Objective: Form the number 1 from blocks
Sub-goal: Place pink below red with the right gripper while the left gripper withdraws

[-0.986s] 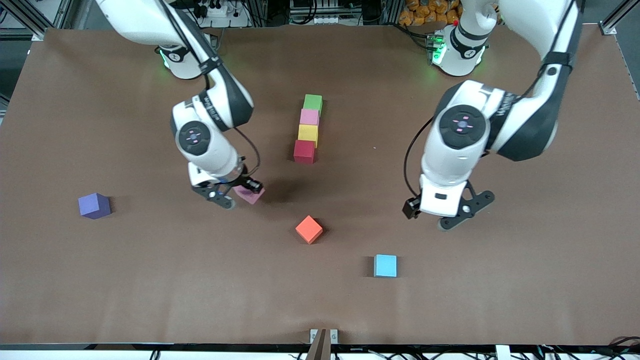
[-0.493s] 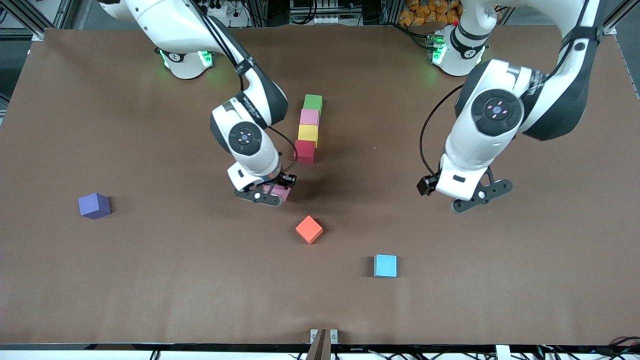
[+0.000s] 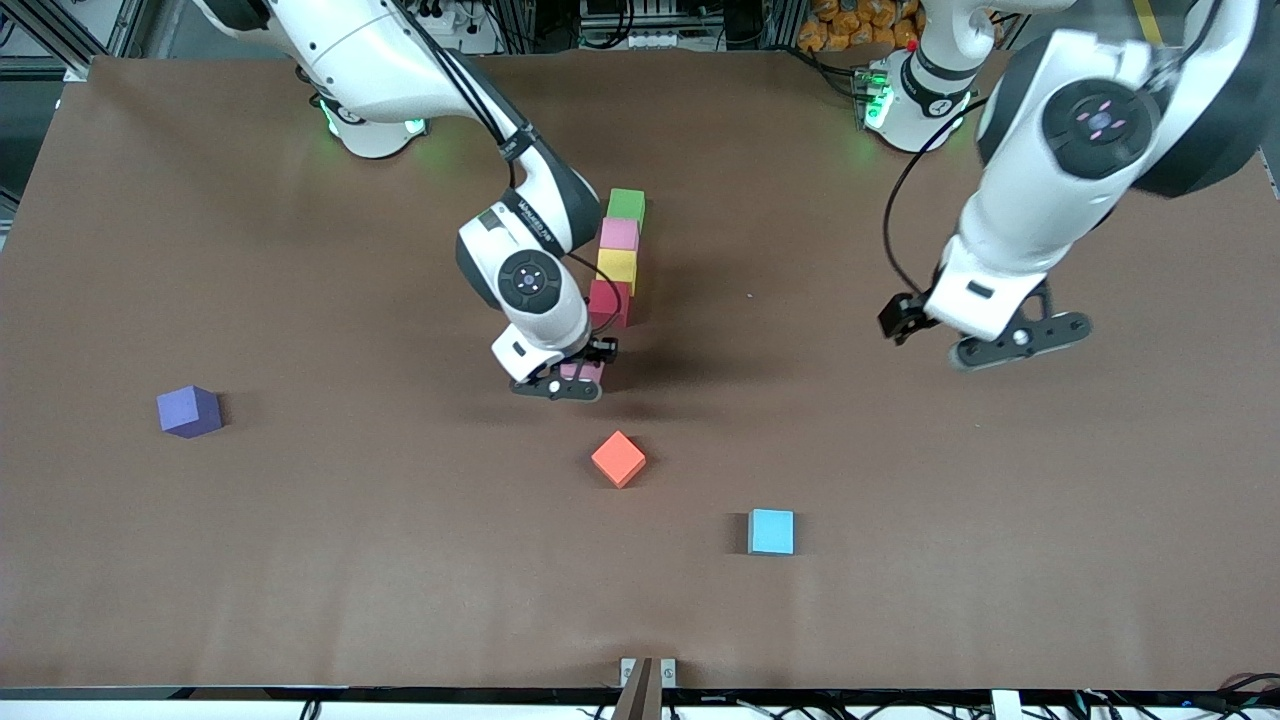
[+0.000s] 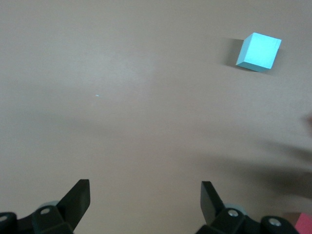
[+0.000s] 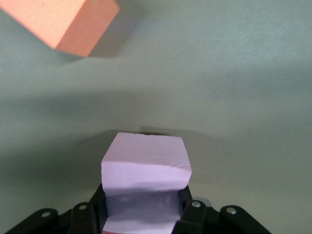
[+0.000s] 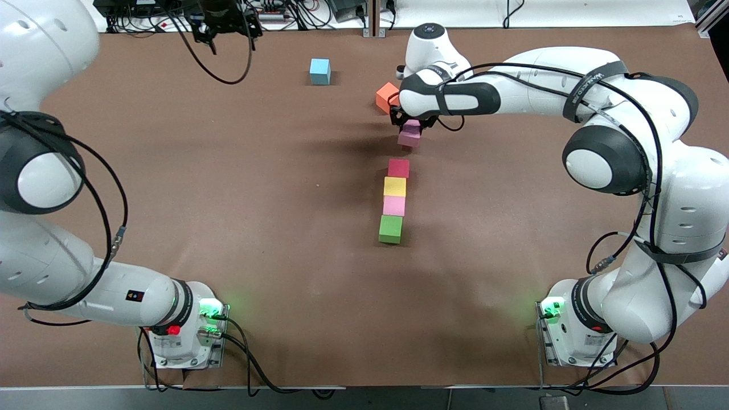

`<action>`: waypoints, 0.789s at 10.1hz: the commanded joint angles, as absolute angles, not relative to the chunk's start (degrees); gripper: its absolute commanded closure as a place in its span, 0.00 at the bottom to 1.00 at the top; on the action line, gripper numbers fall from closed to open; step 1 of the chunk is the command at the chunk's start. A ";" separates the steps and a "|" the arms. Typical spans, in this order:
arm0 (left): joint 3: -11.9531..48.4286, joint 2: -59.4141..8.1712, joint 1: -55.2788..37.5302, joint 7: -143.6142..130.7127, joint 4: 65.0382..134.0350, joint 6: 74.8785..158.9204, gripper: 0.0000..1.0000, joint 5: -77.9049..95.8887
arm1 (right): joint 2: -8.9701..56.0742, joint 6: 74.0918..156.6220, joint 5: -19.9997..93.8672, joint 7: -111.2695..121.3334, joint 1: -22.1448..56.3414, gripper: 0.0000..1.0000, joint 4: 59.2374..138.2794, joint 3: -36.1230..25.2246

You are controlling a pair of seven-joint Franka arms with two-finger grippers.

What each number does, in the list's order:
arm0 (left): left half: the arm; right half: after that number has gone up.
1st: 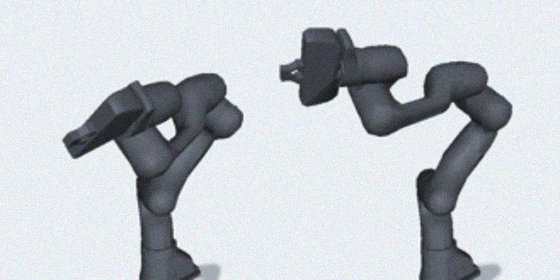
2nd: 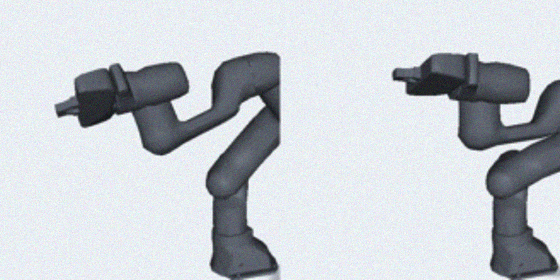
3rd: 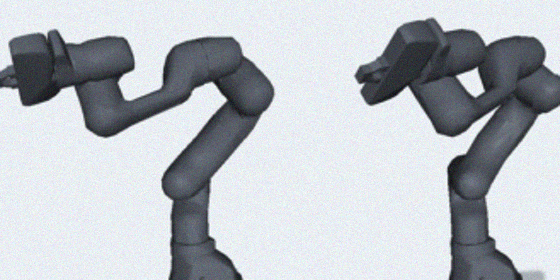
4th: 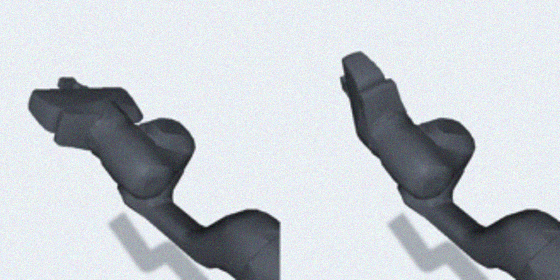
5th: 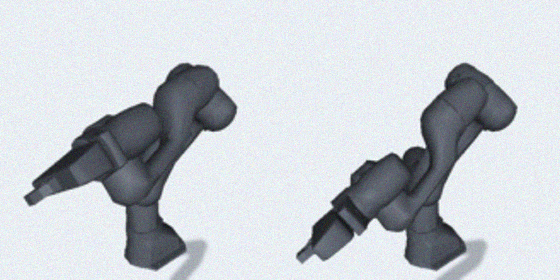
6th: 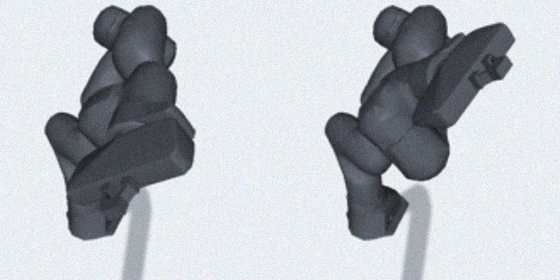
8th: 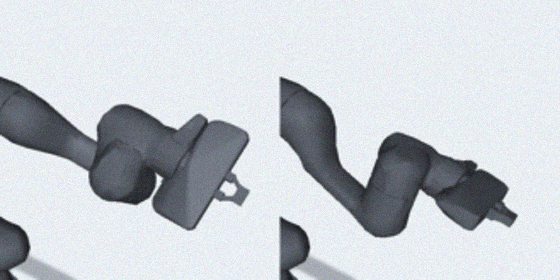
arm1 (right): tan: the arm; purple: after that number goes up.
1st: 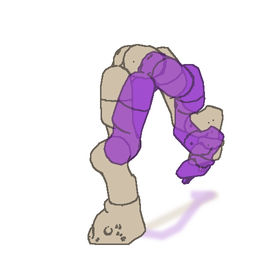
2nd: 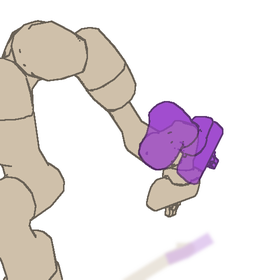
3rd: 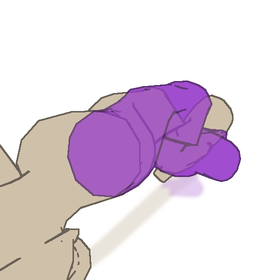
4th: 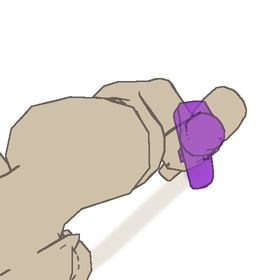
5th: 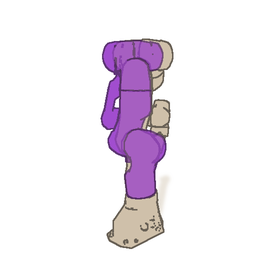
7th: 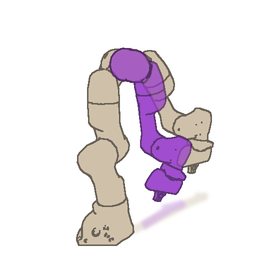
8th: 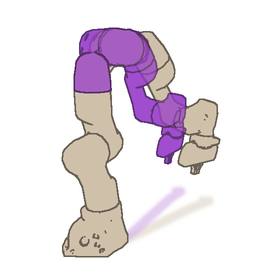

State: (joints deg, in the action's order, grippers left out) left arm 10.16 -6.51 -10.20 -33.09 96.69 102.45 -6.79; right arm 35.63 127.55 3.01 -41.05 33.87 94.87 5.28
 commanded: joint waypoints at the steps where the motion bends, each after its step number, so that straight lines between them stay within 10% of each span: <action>1: 9.93 -3.52 -8.97 -29.45 97.65 101.78 0.00 -5.19 | 36.39 127.44 2.46 -41.13 33.84 1.00 93.43 6.41; 8: 7.56 -1.85 -4.22 -16.44 91.06 94.92 0.00 -2.29 | 37.00 127.79 -1.14 -45.17 34.45 1.00 95.71 9.05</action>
State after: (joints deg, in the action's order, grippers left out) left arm 7.86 -2.44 -5.09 -19.23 92.35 96.44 -3.85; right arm 36.73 127.56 0.71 -43.13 34.25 95.34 8.76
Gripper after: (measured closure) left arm 0.000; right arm 0.414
